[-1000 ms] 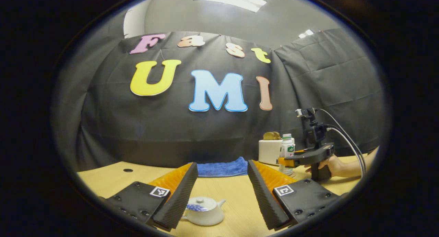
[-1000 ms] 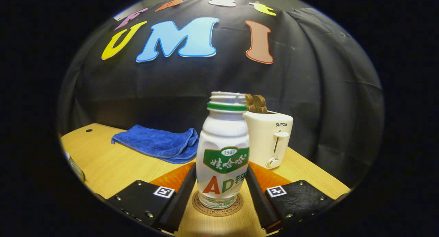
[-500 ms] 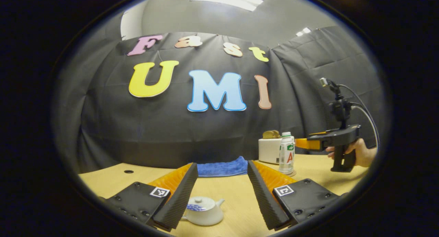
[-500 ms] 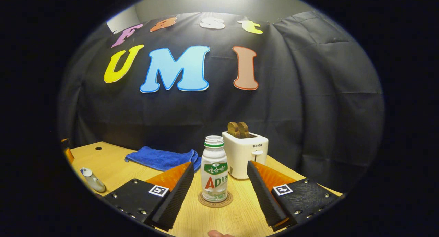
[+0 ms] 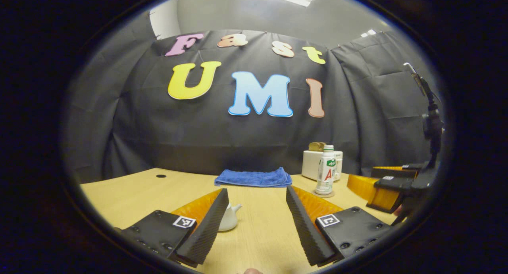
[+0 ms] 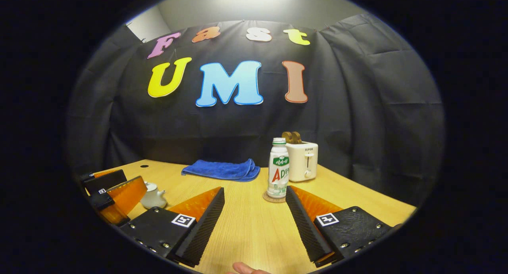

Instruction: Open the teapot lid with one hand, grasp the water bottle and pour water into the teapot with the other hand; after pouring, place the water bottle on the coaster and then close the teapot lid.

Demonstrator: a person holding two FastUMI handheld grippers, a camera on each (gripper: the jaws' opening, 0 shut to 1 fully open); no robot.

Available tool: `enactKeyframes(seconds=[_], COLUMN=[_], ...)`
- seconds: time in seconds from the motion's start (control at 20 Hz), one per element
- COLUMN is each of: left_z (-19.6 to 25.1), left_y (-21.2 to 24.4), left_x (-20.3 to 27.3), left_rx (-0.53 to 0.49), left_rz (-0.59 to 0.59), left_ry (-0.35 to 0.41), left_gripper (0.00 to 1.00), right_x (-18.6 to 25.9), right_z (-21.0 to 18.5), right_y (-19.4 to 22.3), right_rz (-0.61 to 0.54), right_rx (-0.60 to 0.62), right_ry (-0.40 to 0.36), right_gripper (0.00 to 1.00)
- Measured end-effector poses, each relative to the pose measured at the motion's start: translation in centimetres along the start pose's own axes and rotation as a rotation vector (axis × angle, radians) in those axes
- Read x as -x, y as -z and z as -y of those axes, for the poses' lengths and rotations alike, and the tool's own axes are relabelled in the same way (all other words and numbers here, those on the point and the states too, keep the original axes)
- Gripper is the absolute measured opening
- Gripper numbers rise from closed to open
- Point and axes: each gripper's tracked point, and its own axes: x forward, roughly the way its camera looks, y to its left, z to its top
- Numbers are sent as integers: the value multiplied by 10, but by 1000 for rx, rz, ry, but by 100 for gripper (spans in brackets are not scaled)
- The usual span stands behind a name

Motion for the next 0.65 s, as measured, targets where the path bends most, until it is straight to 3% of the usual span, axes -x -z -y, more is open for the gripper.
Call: enactKeyframes(seconds=[0.25,0.35,0.4,0.55,0.65], left_z=[3,3,5,6,2], left_y=[26,30,30,28,28], left_x=[13,7,6,9,9], left_rx=[-63,-68,-65,-66,-68], left_rz=[-65,-68,-69,-67,-66], left_ry=[-62,-70,-64,-62,-92], left_gripper=[100,100,100,100,100], right_x=[19,23,26,16,16], right_z=[-6,-7,-4,-6,-19], right_y=[36,27,16,31,28], right_rz=[-55,-7,43,18,27], right_rx=[-51,-53,-49,37,32], right_ry=[-5,-7,2,40,-11], right_gripper=[95,96,96,96,96])
